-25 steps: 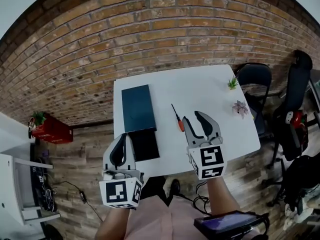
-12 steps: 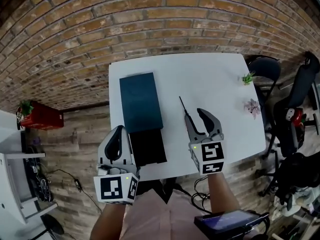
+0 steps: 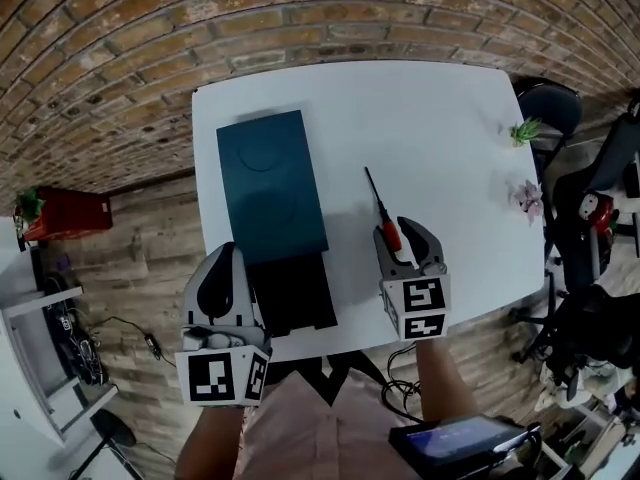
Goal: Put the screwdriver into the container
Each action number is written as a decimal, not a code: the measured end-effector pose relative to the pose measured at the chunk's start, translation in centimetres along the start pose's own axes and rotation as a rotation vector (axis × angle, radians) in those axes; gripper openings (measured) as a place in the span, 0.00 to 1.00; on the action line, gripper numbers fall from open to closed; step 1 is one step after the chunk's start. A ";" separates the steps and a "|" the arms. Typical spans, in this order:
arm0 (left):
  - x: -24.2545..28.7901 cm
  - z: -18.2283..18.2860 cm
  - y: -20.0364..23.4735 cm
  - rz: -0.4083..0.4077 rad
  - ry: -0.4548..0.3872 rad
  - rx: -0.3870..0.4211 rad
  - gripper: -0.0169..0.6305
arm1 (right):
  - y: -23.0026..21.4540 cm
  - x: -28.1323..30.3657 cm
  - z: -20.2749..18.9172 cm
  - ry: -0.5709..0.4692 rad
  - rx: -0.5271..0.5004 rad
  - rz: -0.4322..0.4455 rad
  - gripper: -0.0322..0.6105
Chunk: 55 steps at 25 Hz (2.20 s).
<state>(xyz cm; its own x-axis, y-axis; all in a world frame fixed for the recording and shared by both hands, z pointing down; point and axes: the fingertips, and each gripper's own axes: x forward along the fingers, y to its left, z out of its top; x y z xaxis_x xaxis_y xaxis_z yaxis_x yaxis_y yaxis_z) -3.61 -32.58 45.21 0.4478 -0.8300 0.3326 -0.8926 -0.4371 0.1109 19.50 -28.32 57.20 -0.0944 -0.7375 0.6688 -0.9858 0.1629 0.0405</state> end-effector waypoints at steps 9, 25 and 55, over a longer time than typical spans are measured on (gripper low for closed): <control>1.4 -2.2 0.5 -0.001 0.062 -0.003 0.05 | -0.4 1.7 -4.2 0.083 0.040 0.002 0.31; 1.0 -1.4 -0.4 -0.008 0.040 0.013 0.05 | -0.7 1.8 -4.5 0.106 0.126 0.025 0.22; -18.1 9.5 -5.6 0.192 -0.348 0.096 0.05 | 6.1 -18.6 14.1 -0.427 -0.141 0.197 0.22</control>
<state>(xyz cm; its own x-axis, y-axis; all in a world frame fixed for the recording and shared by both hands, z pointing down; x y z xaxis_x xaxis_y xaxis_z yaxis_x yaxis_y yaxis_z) -6.17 -18.38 29.63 0.2798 -0.9601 0.0001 -0.9600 -0.2797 -0.0156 13.26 -22.85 34.52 -0.3546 -0.8818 0.3111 -0.9180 0.3915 0.0635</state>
